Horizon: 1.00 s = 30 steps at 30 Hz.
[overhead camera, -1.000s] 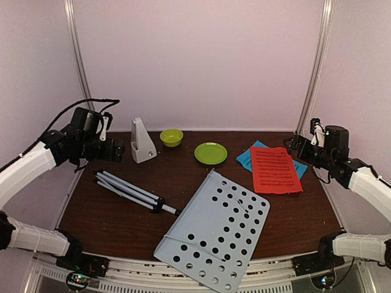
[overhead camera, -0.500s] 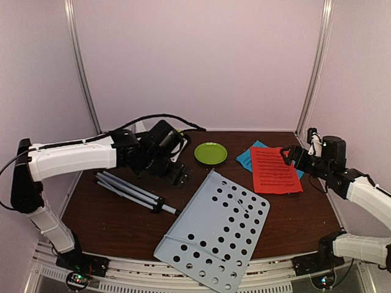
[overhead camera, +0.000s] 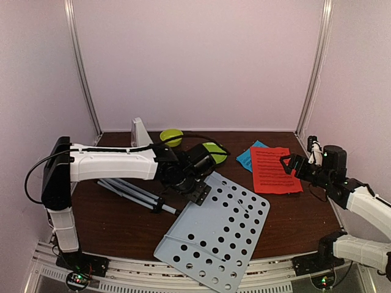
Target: Set up the instrument practice props
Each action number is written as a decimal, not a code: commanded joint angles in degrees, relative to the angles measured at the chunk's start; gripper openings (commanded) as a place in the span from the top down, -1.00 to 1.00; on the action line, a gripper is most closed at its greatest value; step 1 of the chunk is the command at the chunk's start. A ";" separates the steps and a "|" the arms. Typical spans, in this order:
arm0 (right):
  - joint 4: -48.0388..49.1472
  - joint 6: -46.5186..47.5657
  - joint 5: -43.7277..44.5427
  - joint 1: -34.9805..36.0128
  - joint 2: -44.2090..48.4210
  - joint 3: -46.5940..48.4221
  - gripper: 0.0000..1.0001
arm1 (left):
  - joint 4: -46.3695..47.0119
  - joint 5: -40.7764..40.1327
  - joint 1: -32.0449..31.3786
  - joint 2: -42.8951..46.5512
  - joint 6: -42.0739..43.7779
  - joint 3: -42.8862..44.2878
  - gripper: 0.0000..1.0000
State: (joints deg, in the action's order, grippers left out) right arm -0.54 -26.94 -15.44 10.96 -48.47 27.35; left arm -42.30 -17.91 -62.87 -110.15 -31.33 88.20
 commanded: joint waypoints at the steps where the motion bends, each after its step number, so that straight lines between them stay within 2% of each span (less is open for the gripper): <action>1: 1.14 0.42 1.66 0.38 0.18 -0.24 -1.00 | -3.25 -2.63 -0.32 -2.52 -4.58 3.09 -0.59; 4: 1.18 -0.03 2.25 0.37 -0.09 -0.29 -1.00 | -3.88 -2.68 -0.32 -3.63 -6.66 3.42 -0.46; 10: 1.37 -0.29 2.08 0.33 -0.49 -0.42 -1.00 | -3.84 -1.96 -0.38 -5.43 -8.87 3.04 0.03; 17: 1.10 -1.15 2.86 0.38 -0.58 -0.97 -1.00 | -6.00 -3.78 -0.41 -6.54 -10.44 4.11 0.36; 24: -0.01 -1.22 2.80 0.38 0.43 -1.06 -1.00 | -6.53 -2.20 -0.32 -5.84 -12.21 4.45 1.00; 30: -0.89 -1.53 2.16 0.38 3.30 -1.08 -1.00 | -2.39 0.31 0.04 0.10 -14.38 3.62 1.00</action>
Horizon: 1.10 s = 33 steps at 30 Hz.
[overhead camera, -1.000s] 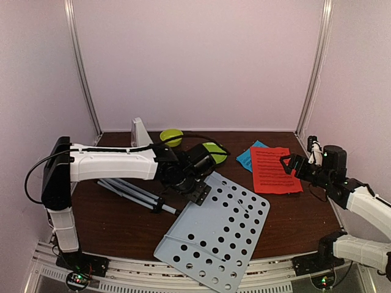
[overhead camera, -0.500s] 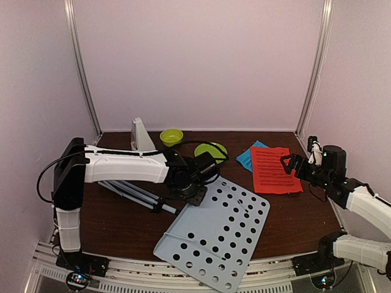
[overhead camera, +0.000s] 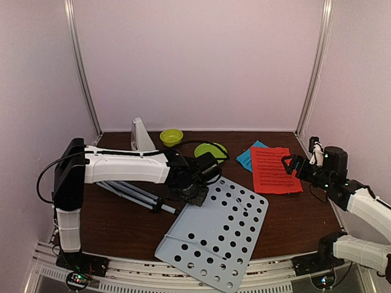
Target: Set up the instrument practice props
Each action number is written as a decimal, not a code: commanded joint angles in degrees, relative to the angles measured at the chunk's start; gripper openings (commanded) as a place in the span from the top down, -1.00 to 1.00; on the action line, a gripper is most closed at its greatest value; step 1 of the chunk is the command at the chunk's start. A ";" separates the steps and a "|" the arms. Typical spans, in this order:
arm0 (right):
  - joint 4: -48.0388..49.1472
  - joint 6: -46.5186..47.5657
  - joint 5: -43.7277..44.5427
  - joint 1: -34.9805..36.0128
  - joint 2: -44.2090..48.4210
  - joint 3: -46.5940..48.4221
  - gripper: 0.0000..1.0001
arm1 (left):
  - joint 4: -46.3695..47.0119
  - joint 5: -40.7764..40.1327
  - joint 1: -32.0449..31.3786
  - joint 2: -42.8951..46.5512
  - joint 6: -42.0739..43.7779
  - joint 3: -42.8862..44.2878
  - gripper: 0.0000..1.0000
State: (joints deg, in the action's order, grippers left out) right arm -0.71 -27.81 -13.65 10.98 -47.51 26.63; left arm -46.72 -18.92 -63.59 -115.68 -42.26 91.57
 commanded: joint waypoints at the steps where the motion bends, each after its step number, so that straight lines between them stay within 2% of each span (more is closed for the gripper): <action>1: -0.84 -0.52 0.19 0.35 2.98 -0.22 -1.00 | 3.53 2.26 1.13 7.14 -3.93 -0.87 1.00; 5: -0.68 0.11 -0.66 0.40 6.31 -0.22 -1.00 | 13.92 7.44 2.47 15.61 -5.91 -6.83 1.00; 9: -0.19 0.22 -0.18 0.27 10.67 -0.61 -1.00 | 14.67 5.84 2.51 20.16 -6.45 -5.89 1.00; 13: 0.68 -1.18 3.83 0.35 15.96 -2.16 -1.00 | 16.44 2.70 2.64 25.50 -7.62 -6.20 1.00; 19: 2.13 1.21 3.51 0.32 21.55 -3.83 -1.00 | 28.89 0.03 3.30 35.34 -10.01 -9.82 1.00; 22: 6.39 1.68 -1.64 0.35 20.92 -5.61 -1.00 | 37.43 -0.42 3.30 39.85 -10.58 -11.93 1.00; 26: 9.31 0.65 -7.28 0.38 17.54 -5.08 -1.00 | 41.22 -1.55 3.30 42.75 -11.23 -10.48 1.00; 30: 14.88 -1.47 -9.90 1.40 15.49 -5.15 -1.00 | 45.47 -3.96 3.30 45.33 -12.53 -11.18 1.00; 33: 20.42 -1.23 -10.40 4.97 14.09 -5.91 -1.00 | 50.29 -5.56 3.30 47.38 -13.99 -13.02 1.00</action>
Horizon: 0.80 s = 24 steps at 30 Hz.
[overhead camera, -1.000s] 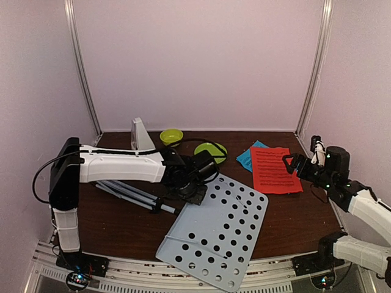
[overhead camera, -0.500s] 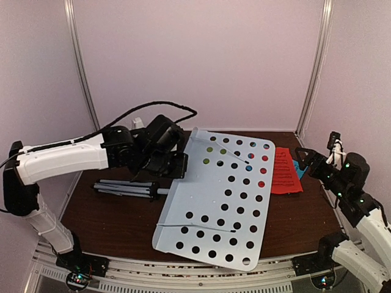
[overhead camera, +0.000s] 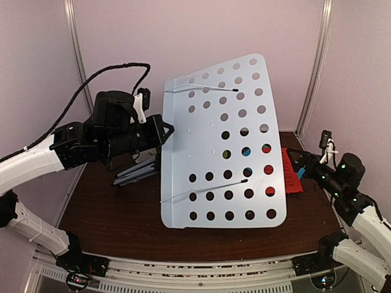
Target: Set up the instrument practice props
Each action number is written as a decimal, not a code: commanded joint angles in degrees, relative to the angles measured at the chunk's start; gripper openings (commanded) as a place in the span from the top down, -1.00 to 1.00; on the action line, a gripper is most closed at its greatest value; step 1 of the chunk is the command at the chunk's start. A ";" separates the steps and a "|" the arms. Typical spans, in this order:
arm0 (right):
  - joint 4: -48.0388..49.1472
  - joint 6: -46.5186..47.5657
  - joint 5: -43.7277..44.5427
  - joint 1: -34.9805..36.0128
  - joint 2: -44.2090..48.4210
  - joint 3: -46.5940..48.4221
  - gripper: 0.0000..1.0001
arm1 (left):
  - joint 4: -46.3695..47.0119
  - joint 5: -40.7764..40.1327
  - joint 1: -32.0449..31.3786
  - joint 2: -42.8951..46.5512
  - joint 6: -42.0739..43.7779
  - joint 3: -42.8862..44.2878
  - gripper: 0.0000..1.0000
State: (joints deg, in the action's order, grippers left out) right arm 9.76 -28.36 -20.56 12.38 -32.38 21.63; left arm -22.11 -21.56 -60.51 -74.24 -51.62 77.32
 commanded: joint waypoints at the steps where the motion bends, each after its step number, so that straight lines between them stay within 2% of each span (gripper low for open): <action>1: 11.56 -0.47 -3.37 5.01 -1.96 -0.99 -1.00 | 27.41 -3.29 0.22 6.43 -5.35 0.72 1.00; 5: 16.65 2.38 0.25 13.28 -7.95 -0.38 -1.00 | 32.49 -3.21 0.21 6.95 -8.11 0.47 1.00; 9: 15.75 8.78 7.74 23.75 -15.21 5.24 -1.00 | 35.64 -1.82 0.13 6.48 -11.76 1.38 1.00; 11: 15.90 11.18 8.68 27.60 -18.45 8.19 -1.00 | 36.82 -1.30 0.14 6.34 -13.06 1.87 1.00; 15: 16.66 13.85 9.11 32.41 -24.24 14.23 -1.00 | 37.77 -2.29 0.13 6.81 -16.72 1.84 1.00; 18: 19.66 14.04 9.17 34.71 -27.88 17.46 -1.00 | 40.10 -3.78 0.13 7.01 -22.98 0.09 1.00; 24: 25.60 14.38 8.59 39.03 -35.96 22.88 -0.97 | 42.07 0.06 0.13 5.25 -30.13 1.21 1.00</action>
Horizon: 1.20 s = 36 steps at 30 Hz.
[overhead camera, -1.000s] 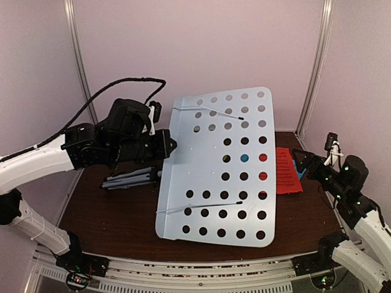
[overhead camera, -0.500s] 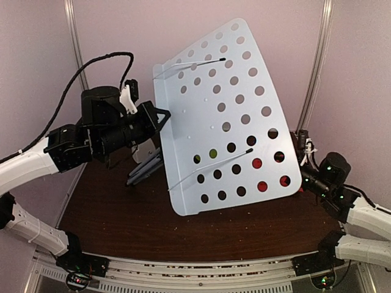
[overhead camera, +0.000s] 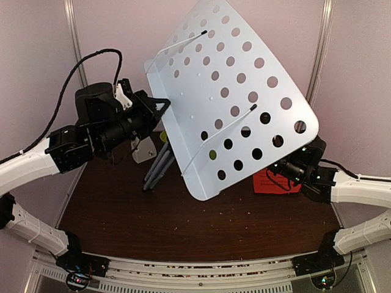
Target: Set up the instrument practice props
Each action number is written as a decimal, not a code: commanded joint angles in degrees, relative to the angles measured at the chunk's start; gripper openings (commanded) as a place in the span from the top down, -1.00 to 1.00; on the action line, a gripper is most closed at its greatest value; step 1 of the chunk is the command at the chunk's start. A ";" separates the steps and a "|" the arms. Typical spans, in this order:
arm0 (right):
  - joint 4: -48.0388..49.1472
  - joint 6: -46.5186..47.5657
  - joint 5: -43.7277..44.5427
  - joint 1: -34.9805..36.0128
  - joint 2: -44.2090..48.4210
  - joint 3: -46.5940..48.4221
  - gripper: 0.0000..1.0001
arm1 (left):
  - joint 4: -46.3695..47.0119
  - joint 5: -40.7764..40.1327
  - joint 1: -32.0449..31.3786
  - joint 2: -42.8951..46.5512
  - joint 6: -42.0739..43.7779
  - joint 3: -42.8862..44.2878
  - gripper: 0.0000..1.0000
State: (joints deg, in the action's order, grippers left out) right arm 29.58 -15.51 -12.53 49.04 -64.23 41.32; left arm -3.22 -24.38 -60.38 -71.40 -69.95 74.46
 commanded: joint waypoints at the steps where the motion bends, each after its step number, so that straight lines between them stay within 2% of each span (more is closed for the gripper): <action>1: 6.63 1.84 0.32 2.86 -5.24 3.98 -0.97 | 23.03 3.60 -0.01 2.14 -12.70 4.45 1.00; 9: 14.64 2.59 -1.64 3.42 -13.69 9.84 -0.93 | 26.15 8.27 -0.01 -0.48 -19.14 5.41 1.00; 15: 16.01 2.81 -5.20 3.47 -18.32 15.59 -0.67 | 29.35 10.66 -0.03 -1.87 -22.31 4.68 1.00; 22: 19.02 0.99 -7.84 3.45 -21.98 19.30 -0.03 | 31.16 11.72 -0.09 -2.33 -22.01 5.25 1.00; 33: 15.37 2.53 -8.80 3.52 -21.02 20.14 0.96 | 33.66 10.42 0.09 -1.74 -22.31 3.44 1.00; 36: 14.83 2.86 -9.15 3.51 -20.25 19.57 1.00 | 33.46 10.16 0.24 -1.39 -22.17 3.41 1.00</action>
State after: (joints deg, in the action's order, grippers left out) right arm 45.58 -11.97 -19.70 52.51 -86.46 60.40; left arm 7.62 -15.84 -60.14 -76.40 -85.52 74.56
